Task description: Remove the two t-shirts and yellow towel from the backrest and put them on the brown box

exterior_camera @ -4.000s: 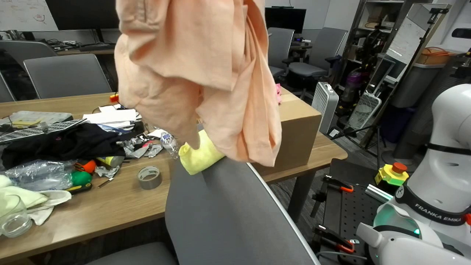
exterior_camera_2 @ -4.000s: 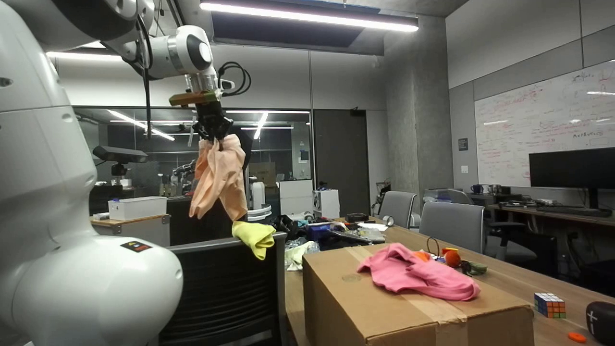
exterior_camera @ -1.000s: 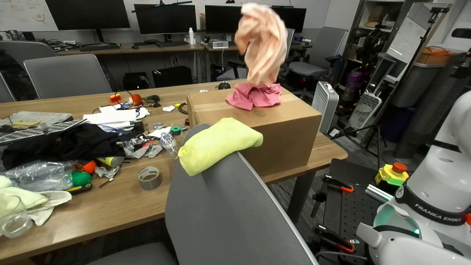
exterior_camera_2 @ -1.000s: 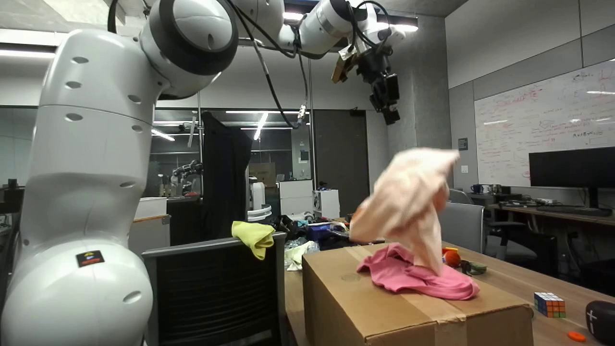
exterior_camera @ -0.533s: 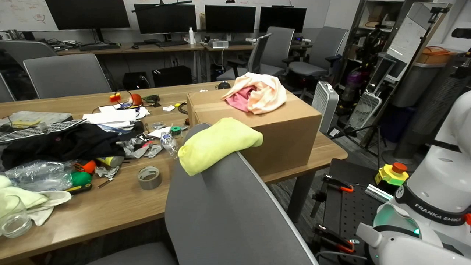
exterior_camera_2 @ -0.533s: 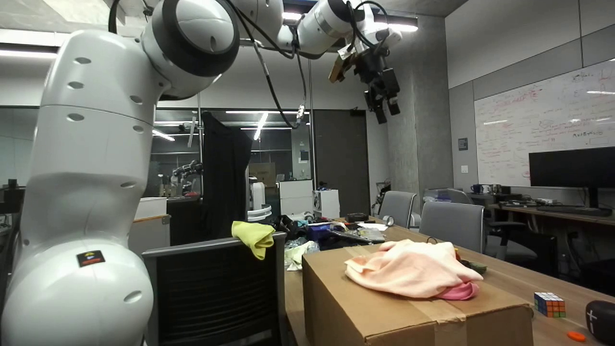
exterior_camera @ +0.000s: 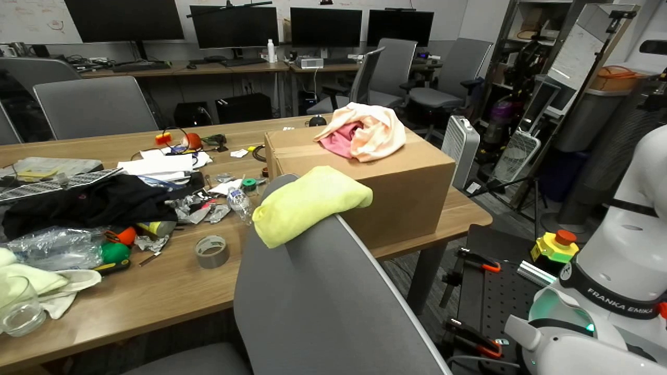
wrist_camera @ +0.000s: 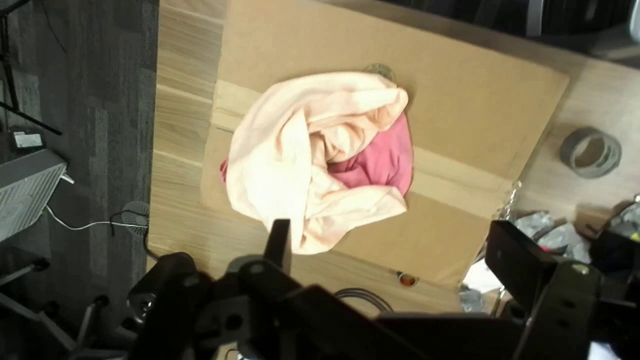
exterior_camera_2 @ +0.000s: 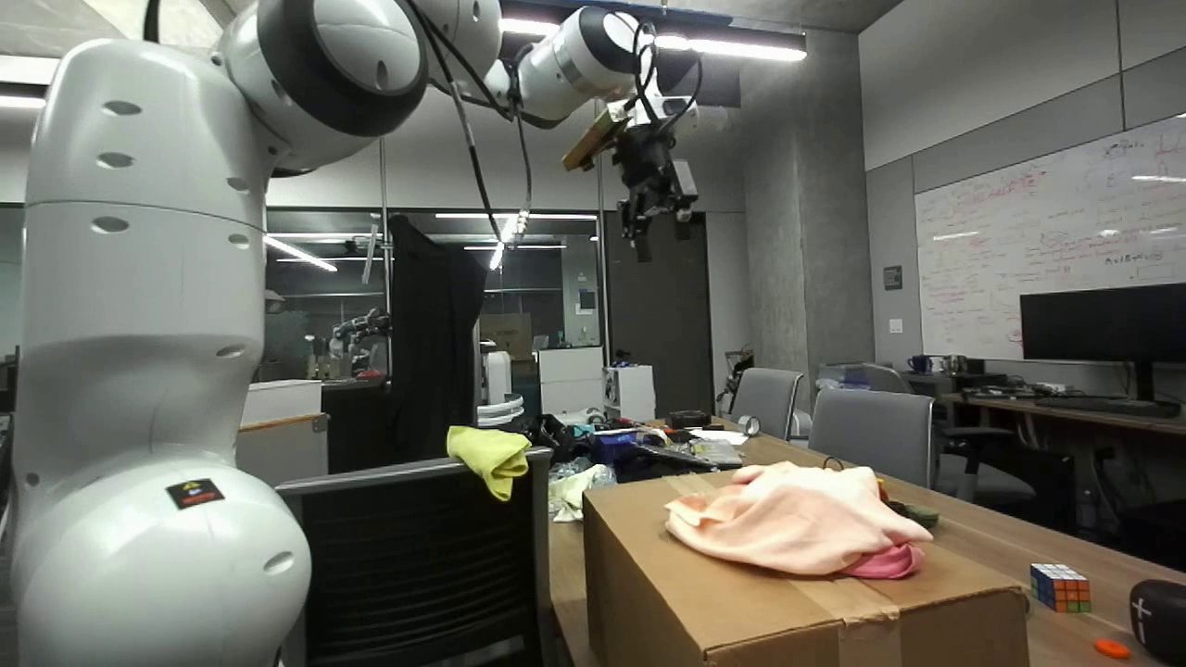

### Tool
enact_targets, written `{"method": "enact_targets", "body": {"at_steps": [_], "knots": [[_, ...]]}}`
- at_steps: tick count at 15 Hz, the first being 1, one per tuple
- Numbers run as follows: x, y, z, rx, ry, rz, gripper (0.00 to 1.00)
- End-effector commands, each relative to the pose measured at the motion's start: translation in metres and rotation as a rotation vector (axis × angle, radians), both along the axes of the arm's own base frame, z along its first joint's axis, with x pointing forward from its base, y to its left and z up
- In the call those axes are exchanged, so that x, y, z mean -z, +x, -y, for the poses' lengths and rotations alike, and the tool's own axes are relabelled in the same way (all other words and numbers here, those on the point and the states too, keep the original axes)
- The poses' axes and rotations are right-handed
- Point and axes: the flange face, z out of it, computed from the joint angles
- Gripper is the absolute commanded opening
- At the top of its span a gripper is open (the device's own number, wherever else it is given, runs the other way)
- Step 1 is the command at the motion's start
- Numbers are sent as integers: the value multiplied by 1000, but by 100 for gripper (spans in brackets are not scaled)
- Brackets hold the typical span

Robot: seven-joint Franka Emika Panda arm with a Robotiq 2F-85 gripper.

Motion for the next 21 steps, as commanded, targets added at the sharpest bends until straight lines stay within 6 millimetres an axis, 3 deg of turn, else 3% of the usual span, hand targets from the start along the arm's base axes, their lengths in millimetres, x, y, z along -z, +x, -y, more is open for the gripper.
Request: {"method": "enact_targets", "body": {"at_steps": [1, 9, 12, 16, 21], "knots": [[18, -31, -47, -173, 21, -106, 100], [88, -56, -164, -564, 11, -332, 100], [115, -56, -205, -604, 14, -302, 100], [148, -54, -245, -619, 73, -238, 100], [181, -47, -265, -604, 136, -170, 100]]}}
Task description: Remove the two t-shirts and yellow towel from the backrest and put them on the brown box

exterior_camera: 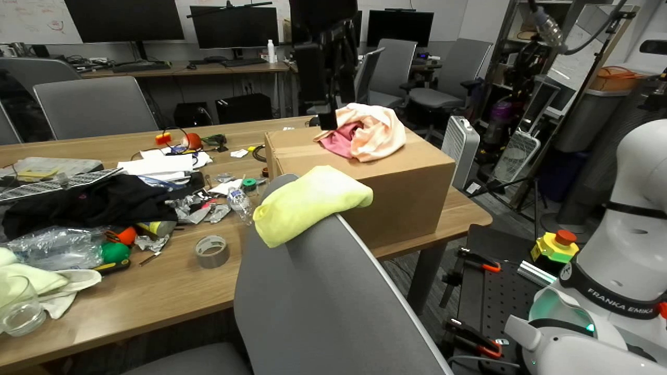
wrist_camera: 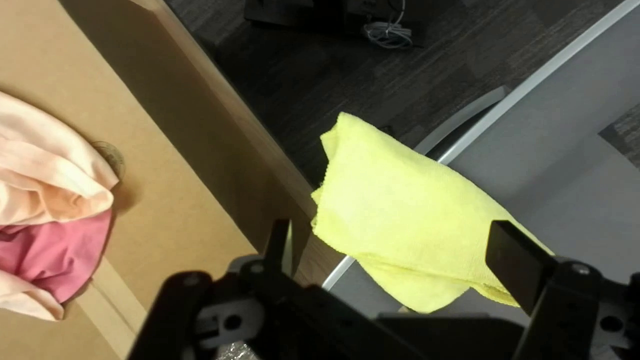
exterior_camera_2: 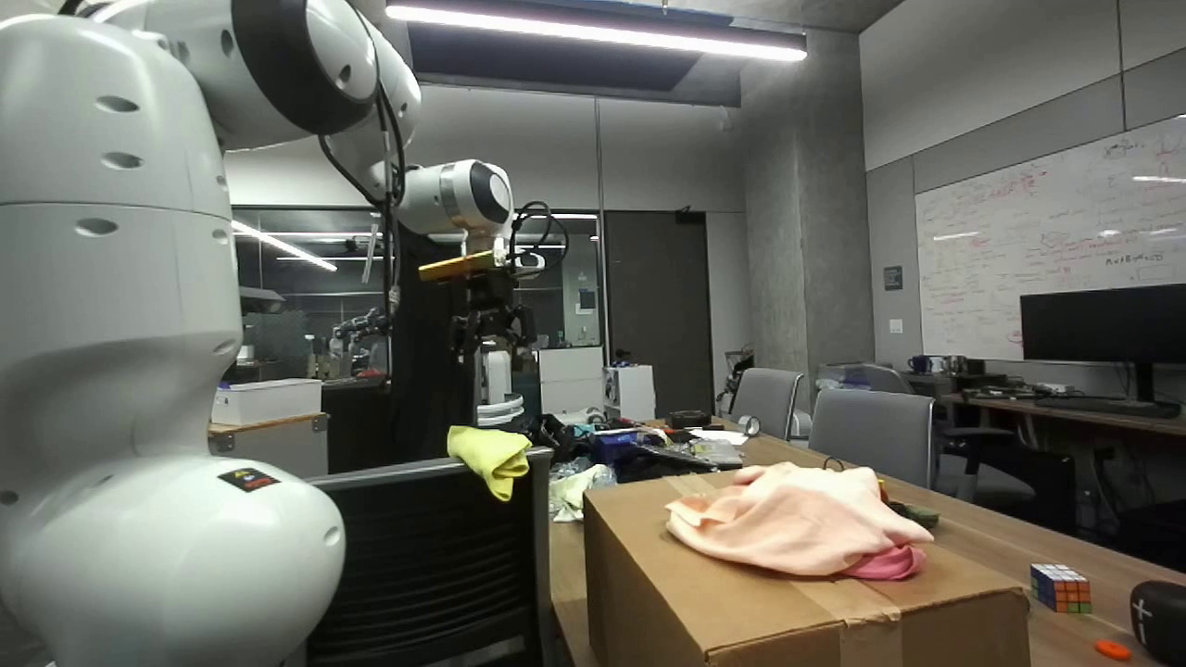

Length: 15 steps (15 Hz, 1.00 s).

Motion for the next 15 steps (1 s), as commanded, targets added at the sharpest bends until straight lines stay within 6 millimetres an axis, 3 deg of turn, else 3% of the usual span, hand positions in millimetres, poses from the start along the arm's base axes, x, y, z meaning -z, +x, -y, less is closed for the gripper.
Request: {"method": "enact_targets", "body": {"at_steps": [1, 7, 15], "knots": [[15, 2, -8, 31, 49, 45, 100], [54, 6, -19, 36, 34, 58, 100], [105, -6, -50, 12, -18, 69, 100]]}}
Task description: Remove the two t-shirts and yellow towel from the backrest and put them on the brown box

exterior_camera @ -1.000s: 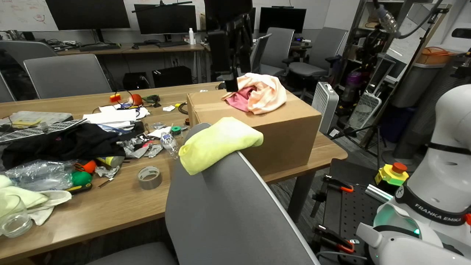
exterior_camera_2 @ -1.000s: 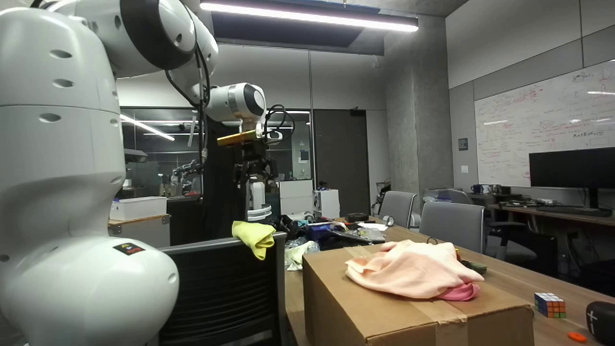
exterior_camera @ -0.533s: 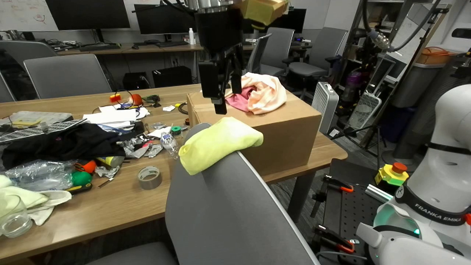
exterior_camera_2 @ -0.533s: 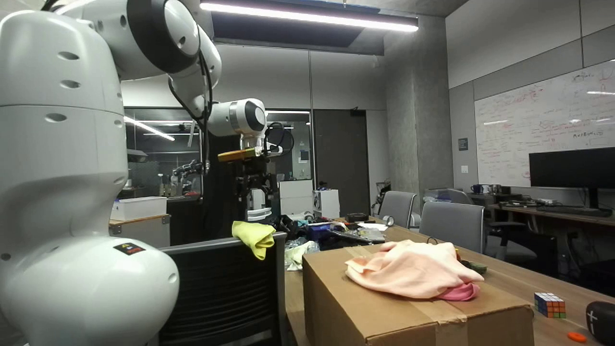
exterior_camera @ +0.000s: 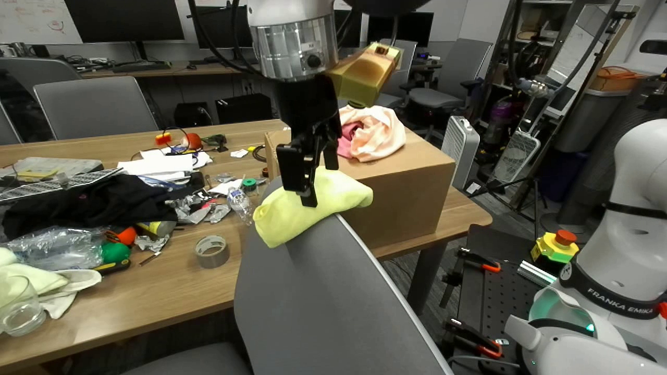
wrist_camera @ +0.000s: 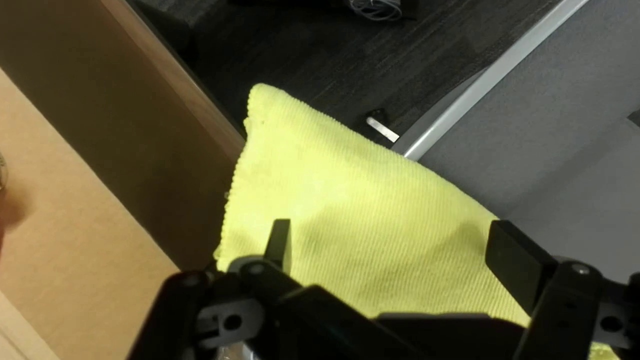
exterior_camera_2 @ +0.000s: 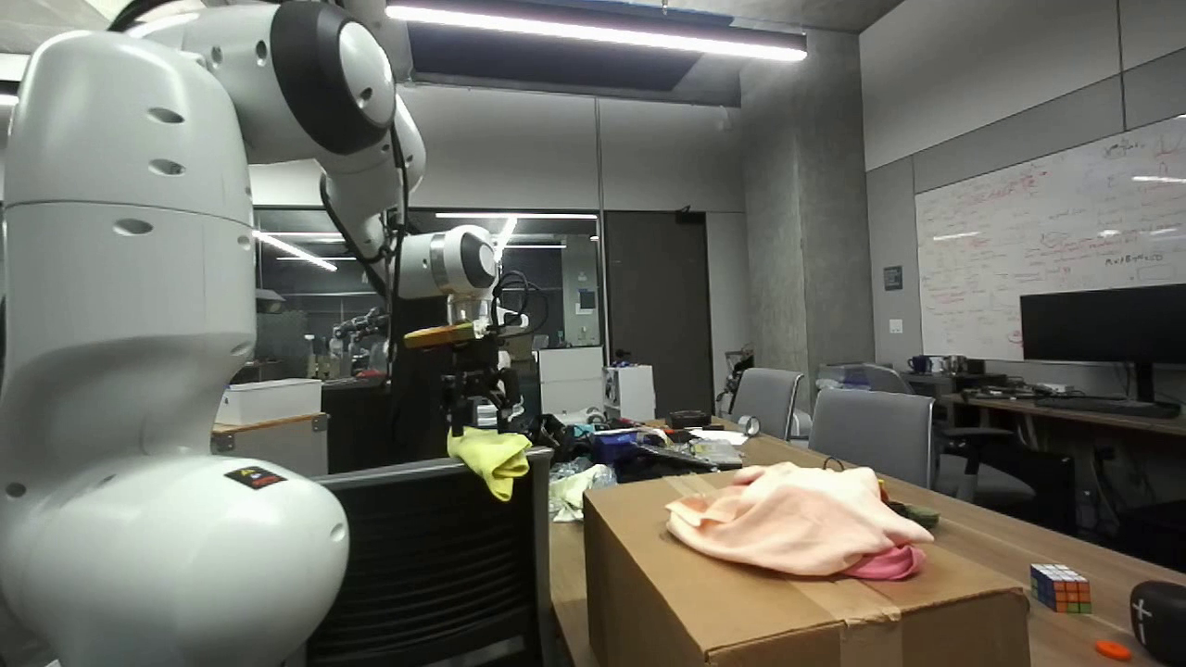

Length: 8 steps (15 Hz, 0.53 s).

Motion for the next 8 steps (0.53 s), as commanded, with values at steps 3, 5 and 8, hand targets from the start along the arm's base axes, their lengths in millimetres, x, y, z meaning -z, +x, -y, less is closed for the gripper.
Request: {"method": "enact_targets", "body": {"at_steps": [3, 5, 8], "knots": [[17, -7, -17, -10, -32, 28, 100], [18, -6, -17, -10, -36, 30, 100], [17, -4, -15, -22, -43, 38, 100]]}}
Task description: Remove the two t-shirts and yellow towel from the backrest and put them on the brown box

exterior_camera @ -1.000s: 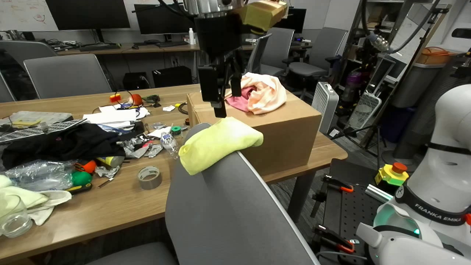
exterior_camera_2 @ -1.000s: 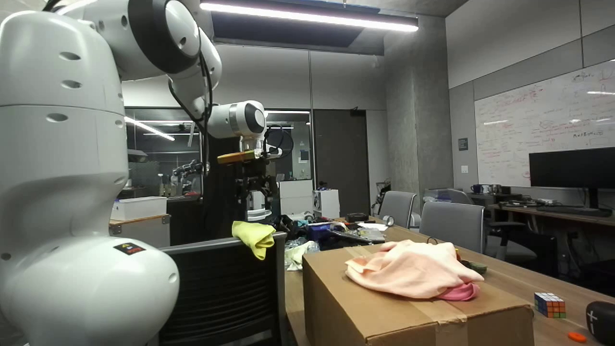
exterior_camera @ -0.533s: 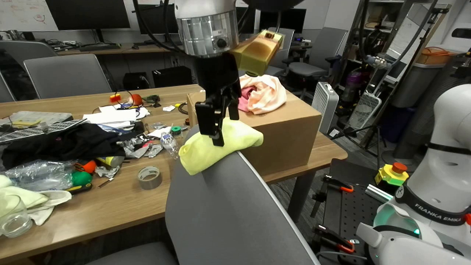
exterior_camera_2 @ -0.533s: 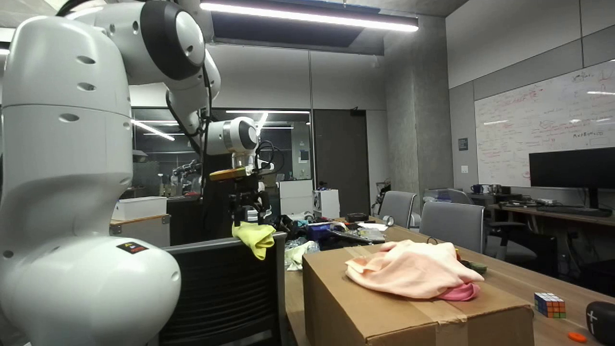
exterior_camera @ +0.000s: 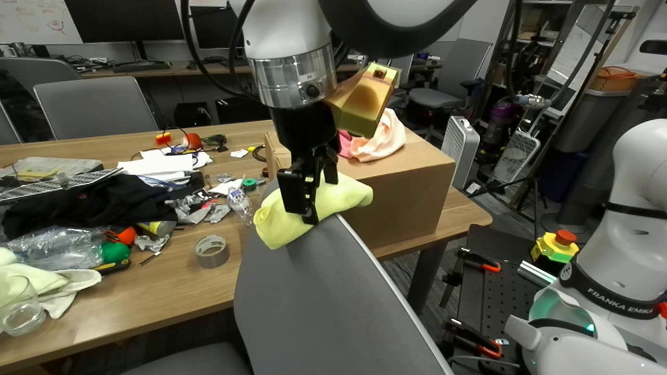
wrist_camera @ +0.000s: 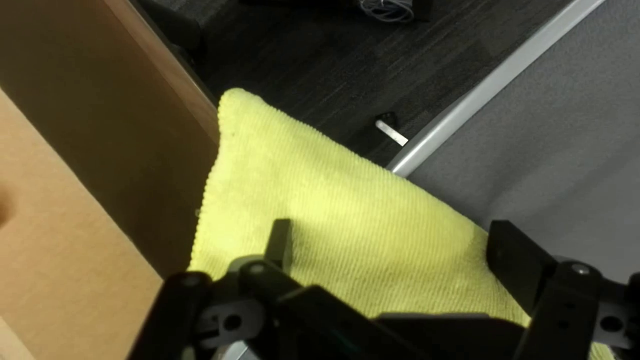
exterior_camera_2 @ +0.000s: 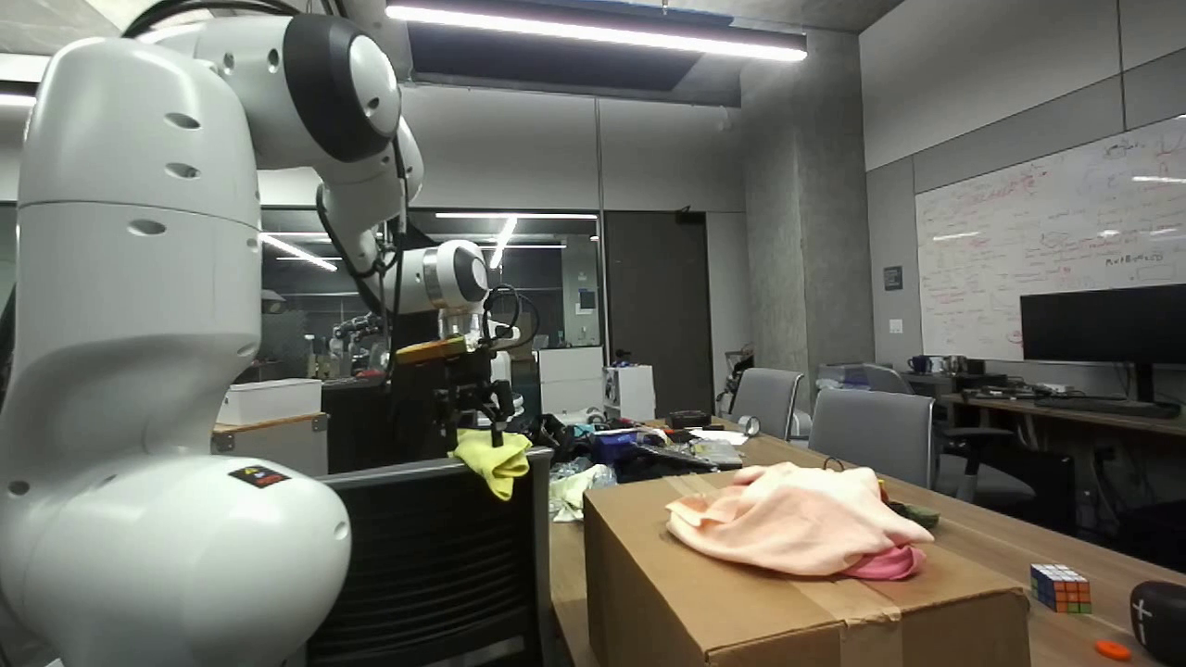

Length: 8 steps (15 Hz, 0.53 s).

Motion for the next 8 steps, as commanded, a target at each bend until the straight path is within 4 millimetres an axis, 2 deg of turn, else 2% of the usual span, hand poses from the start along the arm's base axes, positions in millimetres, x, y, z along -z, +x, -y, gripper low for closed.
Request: {"method": "enact_targets", "body": {"at_steps": [1, 8], "knots": [[-4, 2, 0, -12, -13, 39, 100], [2, 11, 8, -70, -64, 81, 100]]}}
